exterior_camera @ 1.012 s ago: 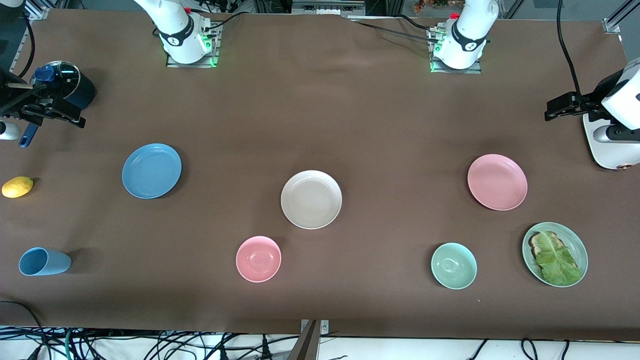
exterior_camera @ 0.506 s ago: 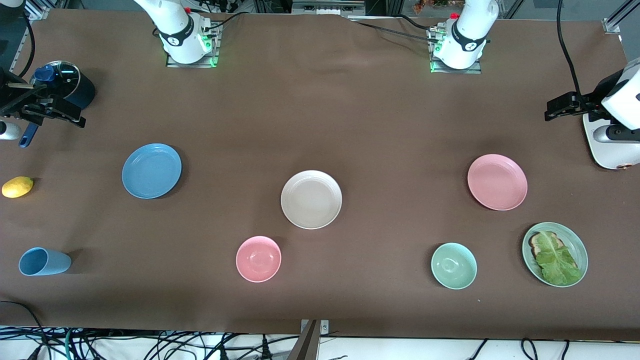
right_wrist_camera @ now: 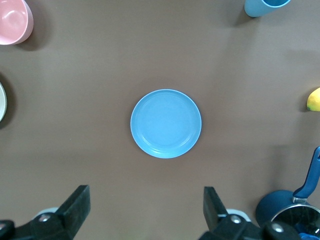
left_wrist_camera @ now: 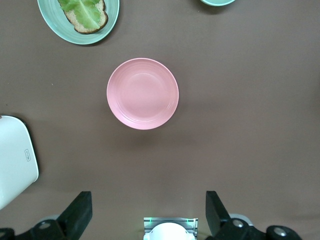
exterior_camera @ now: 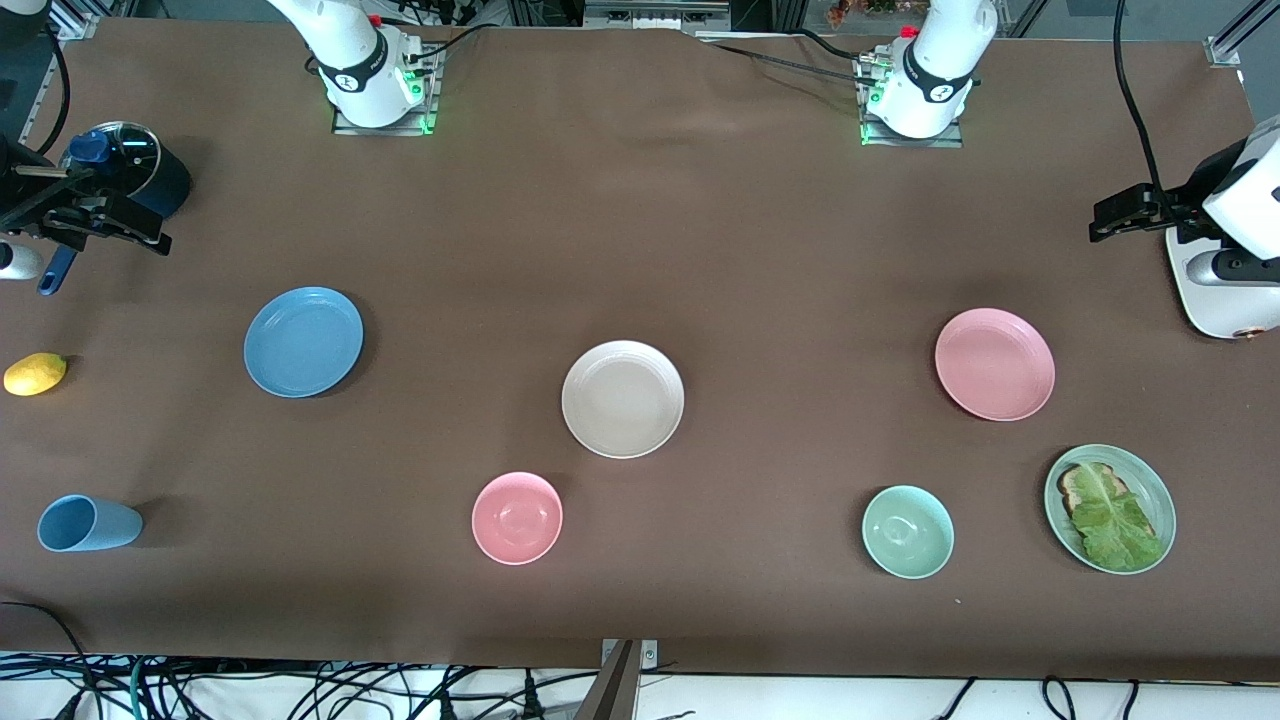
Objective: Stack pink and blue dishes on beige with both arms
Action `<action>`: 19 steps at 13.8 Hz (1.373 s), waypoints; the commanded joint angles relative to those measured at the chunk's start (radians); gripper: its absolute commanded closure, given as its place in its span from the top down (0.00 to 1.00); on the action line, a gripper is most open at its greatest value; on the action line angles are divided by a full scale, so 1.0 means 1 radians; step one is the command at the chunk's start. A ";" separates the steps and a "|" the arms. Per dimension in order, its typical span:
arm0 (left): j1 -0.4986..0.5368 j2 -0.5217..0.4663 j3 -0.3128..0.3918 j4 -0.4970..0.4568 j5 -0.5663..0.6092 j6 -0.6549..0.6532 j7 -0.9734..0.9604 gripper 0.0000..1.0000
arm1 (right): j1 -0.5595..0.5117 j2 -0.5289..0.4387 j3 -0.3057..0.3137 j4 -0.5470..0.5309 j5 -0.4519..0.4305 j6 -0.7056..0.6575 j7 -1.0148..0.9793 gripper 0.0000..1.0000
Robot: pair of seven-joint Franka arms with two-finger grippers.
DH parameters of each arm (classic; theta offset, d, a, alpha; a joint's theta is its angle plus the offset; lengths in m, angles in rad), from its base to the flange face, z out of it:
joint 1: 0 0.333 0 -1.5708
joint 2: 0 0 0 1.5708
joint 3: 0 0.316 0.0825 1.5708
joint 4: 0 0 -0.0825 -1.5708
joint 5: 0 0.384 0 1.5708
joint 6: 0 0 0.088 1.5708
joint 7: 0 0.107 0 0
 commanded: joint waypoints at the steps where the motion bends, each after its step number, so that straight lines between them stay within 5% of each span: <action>1: 0.013 0.016 -0.002 0.008 0.019 0.002 0.020 1.00 | -0.006 -0.022 0.001 -0.014 0.011 -0.006 -0.012 1.00; 8: 0.102 0.083 0.001 0.008 0.028 0.014 0.034 1.00 | -0.006 -0.022 0.001 -0.014 0.011 -0.006 -0.013 1.00; 13: 0.223 0.201 0.002 0.008 0.018 0.174 0.256 1.00 | -0.006 -0.022 0.001 -0.014 0.011 -0.006 -0.013 1.00; 19: 0.221 0.329 -0.004 0.007 0.022 0.263 0.258 1.00 | -0.006 -0.022 0.001 -0.014 0.011 -0.008 -0.013 1.00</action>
